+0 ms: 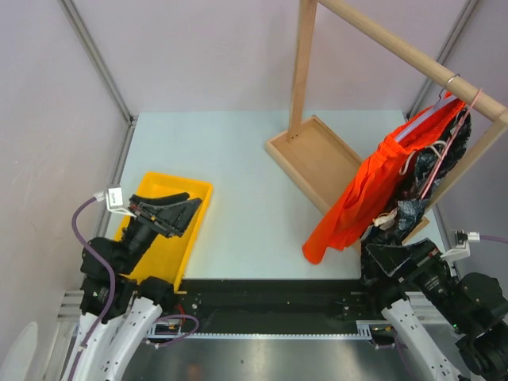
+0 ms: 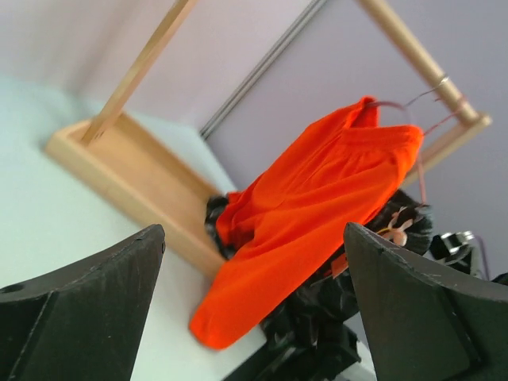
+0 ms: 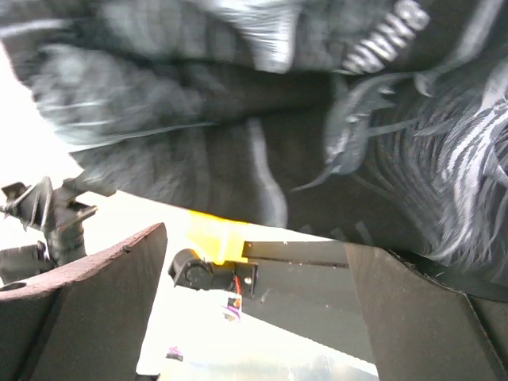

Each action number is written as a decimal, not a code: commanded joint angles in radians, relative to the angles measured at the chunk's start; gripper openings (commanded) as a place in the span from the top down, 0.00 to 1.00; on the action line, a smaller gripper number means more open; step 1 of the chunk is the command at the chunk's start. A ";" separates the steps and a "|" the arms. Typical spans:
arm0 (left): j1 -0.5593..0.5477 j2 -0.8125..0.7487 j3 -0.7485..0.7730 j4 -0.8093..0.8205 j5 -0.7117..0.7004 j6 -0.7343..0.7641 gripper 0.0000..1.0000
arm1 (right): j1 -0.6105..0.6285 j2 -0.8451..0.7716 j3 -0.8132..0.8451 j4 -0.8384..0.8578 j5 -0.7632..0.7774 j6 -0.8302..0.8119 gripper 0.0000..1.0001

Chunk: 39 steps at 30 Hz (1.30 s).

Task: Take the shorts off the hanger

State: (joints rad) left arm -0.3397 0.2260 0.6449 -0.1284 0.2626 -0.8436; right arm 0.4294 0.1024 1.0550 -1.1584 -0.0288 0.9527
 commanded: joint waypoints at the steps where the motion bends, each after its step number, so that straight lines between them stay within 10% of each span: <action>1: 0.008 0.018 0.103 -0.273 0.004 0.064 0.00 | -0.030 0.077 0.075 -0.035 -0.104 -0.109 0.00; 7: 0.007 -0.045 0.082 -0.179 0.139 0.037 0.00 | -0.035 0.172 0.285 0.055 -0.181 -0.195 0.00; 20: 0.007 0.101 0.159 -0.230 0.282 0.075 0.01 | -0.020 0.741 0.919 -0.058 0.182 -0.339 0.02; 39: 0.008 0.130 0.297 -0.459 0.313 0.210 0.00 | -0.034 0.890 0.884 0.150 0.507 -0.292 0.39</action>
State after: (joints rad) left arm -0.3397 0.3508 0.9043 -0.5549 0.5522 -0.6662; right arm 0.3985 0.9955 1.9705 -1.1019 0.4015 0.6544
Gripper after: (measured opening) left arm 0.996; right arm 0.619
